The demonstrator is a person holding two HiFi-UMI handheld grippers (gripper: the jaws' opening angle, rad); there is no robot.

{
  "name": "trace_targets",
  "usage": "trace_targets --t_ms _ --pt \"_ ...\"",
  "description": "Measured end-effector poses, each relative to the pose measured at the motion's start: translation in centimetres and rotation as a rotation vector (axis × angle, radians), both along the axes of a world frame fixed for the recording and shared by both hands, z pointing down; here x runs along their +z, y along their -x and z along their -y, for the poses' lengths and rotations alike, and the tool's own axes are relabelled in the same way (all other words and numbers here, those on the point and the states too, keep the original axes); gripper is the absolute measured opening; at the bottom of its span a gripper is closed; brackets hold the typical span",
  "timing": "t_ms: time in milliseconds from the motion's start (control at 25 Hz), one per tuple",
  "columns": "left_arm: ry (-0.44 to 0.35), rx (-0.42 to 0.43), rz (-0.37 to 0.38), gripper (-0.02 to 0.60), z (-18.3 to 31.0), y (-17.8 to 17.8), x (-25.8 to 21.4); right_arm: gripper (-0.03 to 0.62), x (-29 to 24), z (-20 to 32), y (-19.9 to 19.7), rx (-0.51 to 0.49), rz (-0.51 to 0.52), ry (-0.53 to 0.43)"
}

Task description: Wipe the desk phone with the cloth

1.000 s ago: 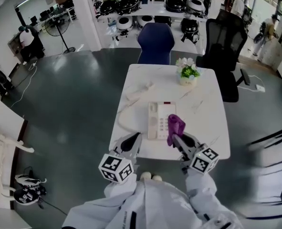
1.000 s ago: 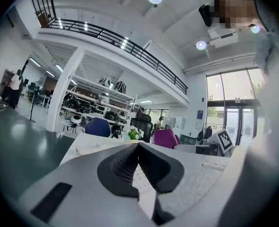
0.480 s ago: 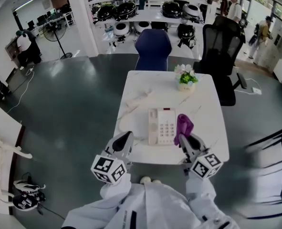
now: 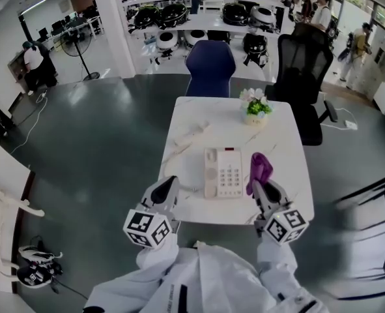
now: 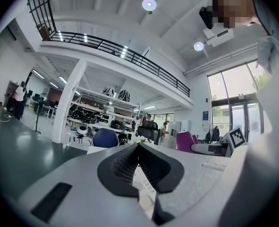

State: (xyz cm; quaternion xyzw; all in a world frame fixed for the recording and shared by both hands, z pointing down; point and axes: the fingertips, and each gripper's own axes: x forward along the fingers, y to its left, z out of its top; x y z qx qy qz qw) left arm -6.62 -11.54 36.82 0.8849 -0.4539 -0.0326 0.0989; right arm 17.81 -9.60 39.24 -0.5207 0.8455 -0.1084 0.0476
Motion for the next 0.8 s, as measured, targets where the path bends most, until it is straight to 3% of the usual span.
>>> trace_targets --t_ms 320,800 --pt "-0.006 -0.021 0.007 -0.002 0.3 0.6 0.0 0.037 0.4 0.3 0.2 0.009 -0.079 -0.004" --pt "-0.021 -0.008 0.042 -0.003 0.7 0.4 0.0 0.035 1.0 0.4 -0.5 0.039 -0.1 0.007"
